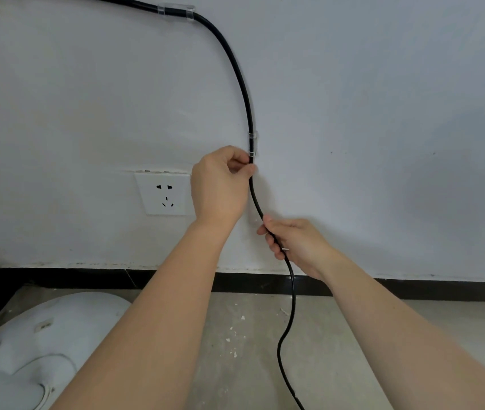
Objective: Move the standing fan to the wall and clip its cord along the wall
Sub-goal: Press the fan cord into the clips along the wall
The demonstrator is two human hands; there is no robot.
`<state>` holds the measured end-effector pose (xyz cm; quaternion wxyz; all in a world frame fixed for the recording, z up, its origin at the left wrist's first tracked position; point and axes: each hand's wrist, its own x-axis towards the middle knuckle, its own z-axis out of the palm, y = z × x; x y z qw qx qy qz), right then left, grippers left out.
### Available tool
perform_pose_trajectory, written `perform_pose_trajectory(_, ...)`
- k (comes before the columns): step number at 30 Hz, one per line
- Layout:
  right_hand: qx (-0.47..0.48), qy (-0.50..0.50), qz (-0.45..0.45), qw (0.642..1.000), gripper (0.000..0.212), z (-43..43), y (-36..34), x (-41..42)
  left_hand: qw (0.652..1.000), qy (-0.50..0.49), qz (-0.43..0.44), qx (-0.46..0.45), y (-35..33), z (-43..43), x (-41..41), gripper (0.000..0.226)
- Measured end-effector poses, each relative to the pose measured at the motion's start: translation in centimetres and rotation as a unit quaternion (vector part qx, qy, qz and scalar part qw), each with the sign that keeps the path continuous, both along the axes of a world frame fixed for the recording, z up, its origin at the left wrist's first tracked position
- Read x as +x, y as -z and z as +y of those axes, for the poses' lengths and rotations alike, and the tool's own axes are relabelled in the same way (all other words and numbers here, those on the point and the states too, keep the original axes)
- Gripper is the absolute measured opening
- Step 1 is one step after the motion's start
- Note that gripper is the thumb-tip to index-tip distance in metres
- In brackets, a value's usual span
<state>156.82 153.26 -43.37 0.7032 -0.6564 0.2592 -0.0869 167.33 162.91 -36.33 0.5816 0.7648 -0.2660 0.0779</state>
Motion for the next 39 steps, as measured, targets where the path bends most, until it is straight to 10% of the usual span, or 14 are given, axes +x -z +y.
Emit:
perform_pose_trajectory(16, -0.149, 0.098, 0.028, 0.984, 0.039, 0.8, -0.2, 2.5, 0.994, 0.019, 0.076, 0.073, 4.2, 0.8, 0.1, 0.012)
perform_pose_trajectory(27, 0.09, -0.003, 0.082, 0.993, 0.037, -0.8, 1.4, -0.8, 0.994, 0.015, 0.062, 0.092, 4.5, 0.4, 0.5, 0.015)
perform_pose_trajectory(39, -0.084, 0.055, 0.098, 0.99, 0.04, 0.3, 1.2, 1.0, 0.994, 0.019, 0.047, 0.096, 4.9, 0.9, 0.7, 0.008)
